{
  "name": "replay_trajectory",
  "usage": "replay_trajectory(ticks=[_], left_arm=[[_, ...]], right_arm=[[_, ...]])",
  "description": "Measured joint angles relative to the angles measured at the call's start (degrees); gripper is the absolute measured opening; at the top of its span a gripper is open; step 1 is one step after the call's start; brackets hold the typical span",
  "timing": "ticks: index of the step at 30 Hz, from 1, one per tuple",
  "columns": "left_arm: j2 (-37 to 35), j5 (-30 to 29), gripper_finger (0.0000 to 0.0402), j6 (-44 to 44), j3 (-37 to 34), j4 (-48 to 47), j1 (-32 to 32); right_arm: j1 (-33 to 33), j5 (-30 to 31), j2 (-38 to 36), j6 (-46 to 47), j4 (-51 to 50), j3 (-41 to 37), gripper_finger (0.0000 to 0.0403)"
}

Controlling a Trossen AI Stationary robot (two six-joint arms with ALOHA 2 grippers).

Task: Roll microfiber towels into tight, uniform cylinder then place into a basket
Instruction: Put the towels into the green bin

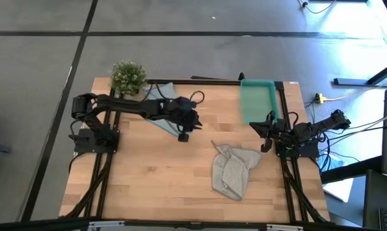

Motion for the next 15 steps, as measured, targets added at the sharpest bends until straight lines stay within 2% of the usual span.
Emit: replay_trajectory(ticks=[6, 15], left_arm=[[6.39, 0.22, 0.0071, -0.03, -0.02, 7.99, -1.12], [17.05, 6.09, 0.0057, -0.01, 0.39, 19.46, -0.82]], right_arm=[[0.02, -0.04, 0.0, 0.18, 0.06, 0.0, 0.0014], [0.0, -0.04, 0.0, 0.13, 0.02, 0.0, 0.0014]])
